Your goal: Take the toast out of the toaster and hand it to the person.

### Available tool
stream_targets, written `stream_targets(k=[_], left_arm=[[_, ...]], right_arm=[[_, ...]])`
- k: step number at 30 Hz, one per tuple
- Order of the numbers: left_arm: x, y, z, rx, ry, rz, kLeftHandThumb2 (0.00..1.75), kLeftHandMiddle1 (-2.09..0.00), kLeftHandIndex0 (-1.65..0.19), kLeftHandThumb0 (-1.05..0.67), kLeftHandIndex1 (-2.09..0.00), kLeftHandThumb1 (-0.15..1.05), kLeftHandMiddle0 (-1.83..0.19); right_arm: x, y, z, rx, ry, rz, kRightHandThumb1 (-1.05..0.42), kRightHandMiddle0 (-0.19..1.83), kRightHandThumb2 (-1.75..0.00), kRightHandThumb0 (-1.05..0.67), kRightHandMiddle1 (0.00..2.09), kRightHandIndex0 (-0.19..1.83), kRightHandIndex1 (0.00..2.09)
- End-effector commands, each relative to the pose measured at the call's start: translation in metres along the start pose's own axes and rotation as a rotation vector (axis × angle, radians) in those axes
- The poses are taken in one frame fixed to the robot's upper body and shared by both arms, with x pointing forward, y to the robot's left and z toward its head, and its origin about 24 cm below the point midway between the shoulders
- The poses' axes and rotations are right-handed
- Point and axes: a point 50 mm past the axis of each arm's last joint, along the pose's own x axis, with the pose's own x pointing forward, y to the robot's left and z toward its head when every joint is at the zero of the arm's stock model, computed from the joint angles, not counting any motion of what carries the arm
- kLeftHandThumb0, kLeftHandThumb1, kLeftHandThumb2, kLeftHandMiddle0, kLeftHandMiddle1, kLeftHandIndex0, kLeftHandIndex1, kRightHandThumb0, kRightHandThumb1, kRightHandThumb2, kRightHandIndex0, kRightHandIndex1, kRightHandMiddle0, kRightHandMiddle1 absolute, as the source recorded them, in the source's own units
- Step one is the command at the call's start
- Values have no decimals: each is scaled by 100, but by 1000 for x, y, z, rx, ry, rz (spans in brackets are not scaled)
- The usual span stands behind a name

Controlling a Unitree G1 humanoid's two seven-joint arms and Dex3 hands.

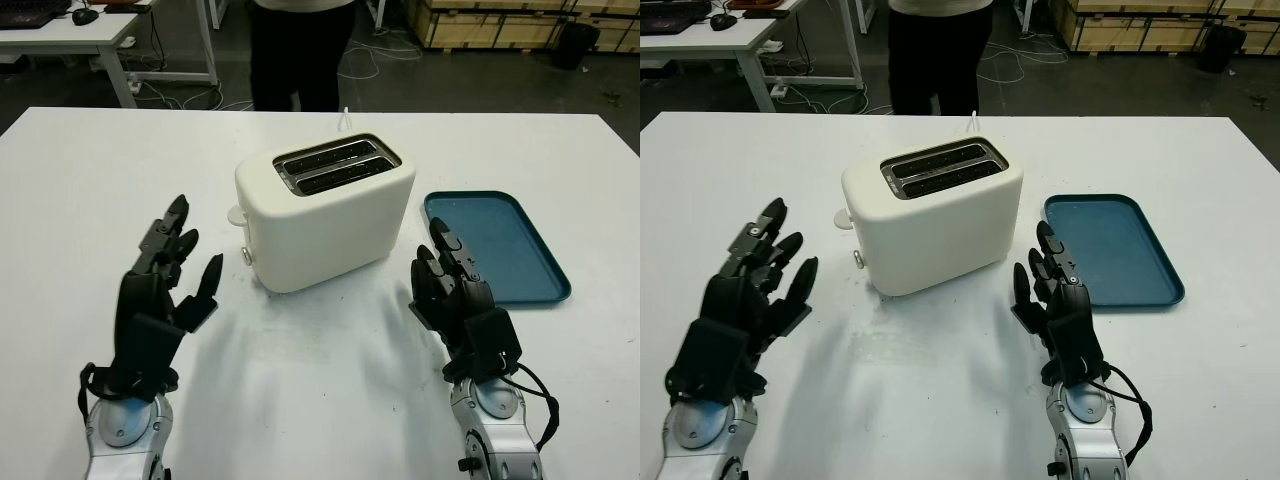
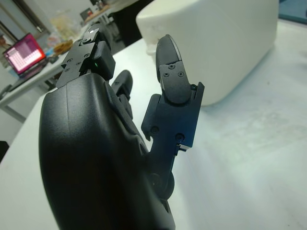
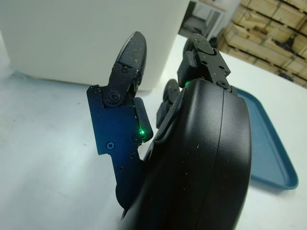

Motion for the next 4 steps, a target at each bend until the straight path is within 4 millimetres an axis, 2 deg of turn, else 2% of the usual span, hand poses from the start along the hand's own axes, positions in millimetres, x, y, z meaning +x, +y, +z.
stream_targets(k=[1,4], left_arm=[[3,-3,-4,-5,17,-6,64,-50,-18,-47,-1,92,-1],[4,-4,-5,8,18,-15,66,-52,-19,-46,-2,92,-2]], right_arm=[[0,1,0,-7,8,-3,-92,16,-69,-55,0,15,1],[0,2,2,-9,11,3,-92,15,-70,-55,0,14,1]])
